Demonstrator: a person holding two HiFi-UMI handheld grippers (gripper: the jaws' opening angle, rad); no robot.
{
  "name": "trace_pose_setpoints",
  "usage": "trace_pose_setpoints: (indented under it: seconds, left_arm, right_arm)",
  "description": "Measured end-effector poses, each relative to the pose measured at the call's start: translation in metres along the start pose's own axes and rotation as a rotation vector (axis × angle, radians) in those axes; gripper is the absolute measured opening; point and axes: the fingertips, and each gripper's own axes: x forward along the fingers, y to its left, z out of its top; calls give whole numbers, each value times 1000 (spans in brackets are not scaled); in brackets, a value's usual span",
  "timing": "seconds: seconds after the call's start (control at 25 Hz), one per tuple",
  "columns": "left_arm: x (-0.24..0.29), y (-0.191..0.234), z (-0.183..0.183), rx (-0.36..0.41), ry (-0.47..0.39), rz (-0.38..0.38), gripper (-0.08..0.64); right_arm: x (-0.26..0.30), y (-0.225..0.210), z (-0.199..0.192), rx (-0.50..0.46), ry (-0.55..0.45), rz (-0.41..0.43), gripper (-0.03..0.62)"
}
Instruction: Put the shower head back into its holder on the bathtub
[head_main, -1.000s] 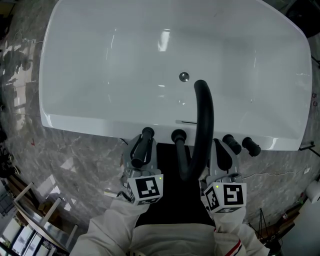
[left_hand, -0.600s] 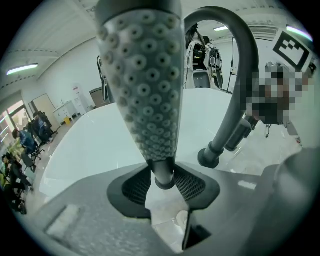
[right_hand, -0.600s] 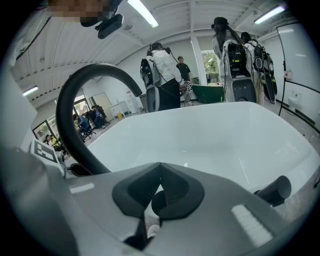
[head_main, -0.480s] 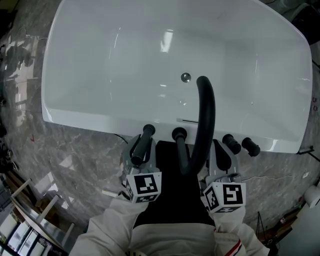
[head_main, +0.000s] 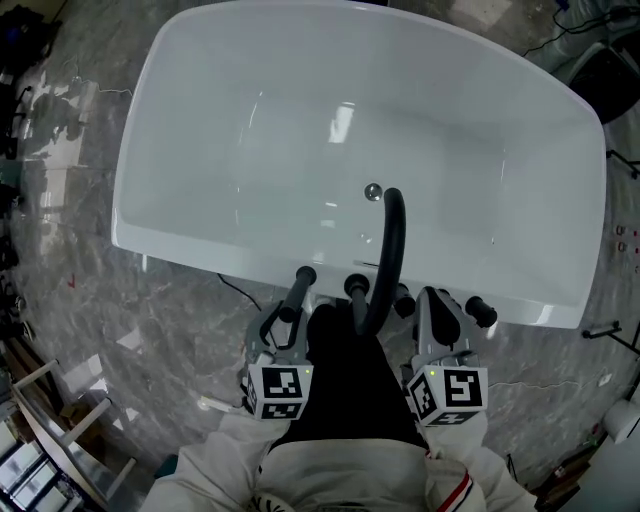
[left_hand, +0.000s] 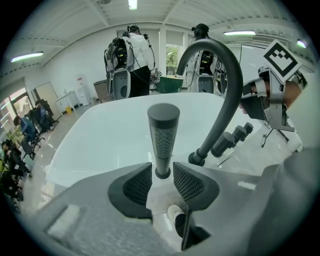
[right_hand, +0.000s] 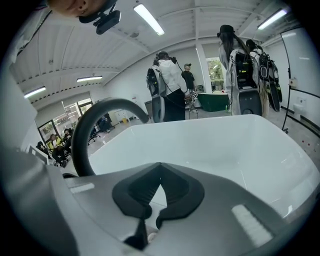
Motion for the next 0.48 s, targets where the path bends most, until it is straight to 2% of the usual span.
trace_pose_setpoints:
  seconds: [0.2, 0.36, 0.48]
  left_arm:
    - [-41, 13, 20, -52, -9, 27, 135]
    - [-78, 33, 43, -74, -50, 67, 114]
    - [-103, 48, 74, -93, -104, 88, 98]
  right_arm:
    - [-11, 11, 31, -16, -33, 33, 6]
    - [-20, 27, 55, -18, -54, 66, 6]
    - [-29, 38, 80, -18, -73, 86, 6]
